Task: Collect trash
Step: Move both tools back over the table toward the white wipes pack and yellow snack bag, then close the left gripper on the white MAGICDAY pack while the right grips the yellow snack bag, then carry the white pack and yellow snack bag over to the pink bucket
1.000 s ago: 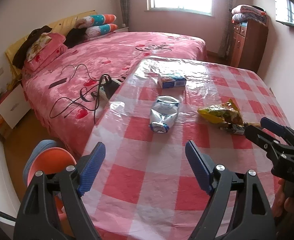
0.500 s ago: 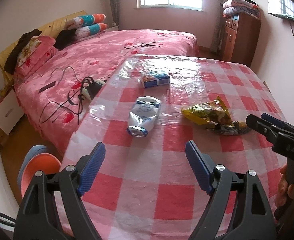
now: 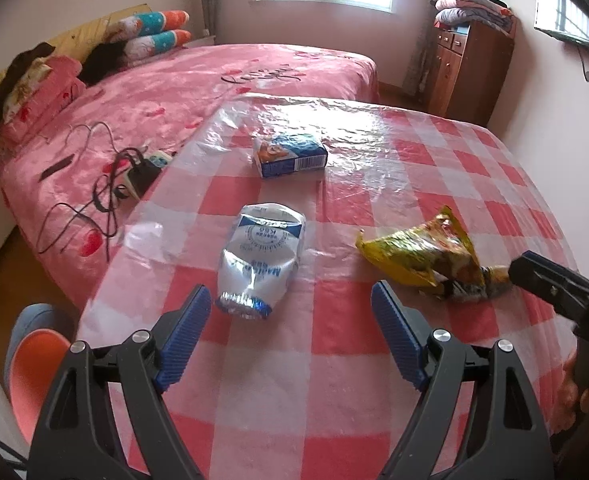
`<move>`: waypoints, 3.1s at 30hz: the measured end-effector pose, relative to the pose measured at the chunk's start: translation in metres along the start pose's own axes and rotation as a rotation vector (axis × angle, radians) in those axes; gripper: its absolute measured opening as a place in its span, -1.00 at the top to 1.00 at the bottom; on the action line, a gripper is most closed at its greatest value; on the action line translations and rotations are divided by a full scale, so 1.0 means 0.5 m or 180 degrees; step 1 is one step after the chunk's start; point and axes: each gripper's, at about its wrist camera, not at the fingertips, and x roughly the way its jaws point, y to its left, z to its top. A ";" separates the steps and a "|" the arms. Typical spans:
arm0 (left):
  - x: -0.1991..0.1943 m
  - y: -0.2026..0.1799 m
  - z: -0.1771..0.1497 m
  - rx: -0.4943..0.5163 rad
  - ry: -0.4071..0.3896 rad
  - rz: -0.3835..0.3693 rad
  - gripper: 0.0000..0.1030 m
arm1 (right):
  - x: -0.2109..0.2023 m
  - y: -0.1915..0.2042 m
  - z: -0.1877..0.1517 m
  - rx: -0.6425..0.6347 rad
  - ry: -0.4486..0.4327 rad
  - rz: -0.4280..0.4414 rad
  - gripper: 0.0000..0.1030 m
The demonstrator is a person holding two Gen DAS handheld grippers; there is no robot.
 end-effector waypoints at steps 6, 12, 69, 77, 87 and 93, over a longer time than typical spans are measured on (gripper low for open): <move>0.049 0.009 0.017 0.0036 0.0063 -0.0070 -0.61 | 0.017 0.037 0.010 -0.0166 -0.0017 0.0110 -0.72; 0.088 0.030 0.028 -0.0039 0.0136 -0.0108 -0.61 | 0.048 0.059 0.027 -0.0224 0.0018 0.0207 -0.72; 0.031 0.074 -0.036 -0.0242 -0.0058 -0.0383 -0.17 | 0.099 0.130 0.009 -0.0511 -0.0038 0.0253 0.30; -0.017 0.097 -0.064 -0.0289 -0.0109 -0.0448 -0.17 | 0.079 0.141 -0.008 -0.0525 -0.0115 0.0165 0.38; -0.072 0.139 -0.093 -0.0402 -0.0205 -0.0503 -0.17 | 0.045 0.180 -0.016 -0.0537 -0.0171 0.0245 0.38; -0.093 0.170 -0.108 -0.0478 -0.0235 -0.0499 -0.17 | 0.037 0.211 -0.022 -0.0547 -0.0126 0.0352 0.38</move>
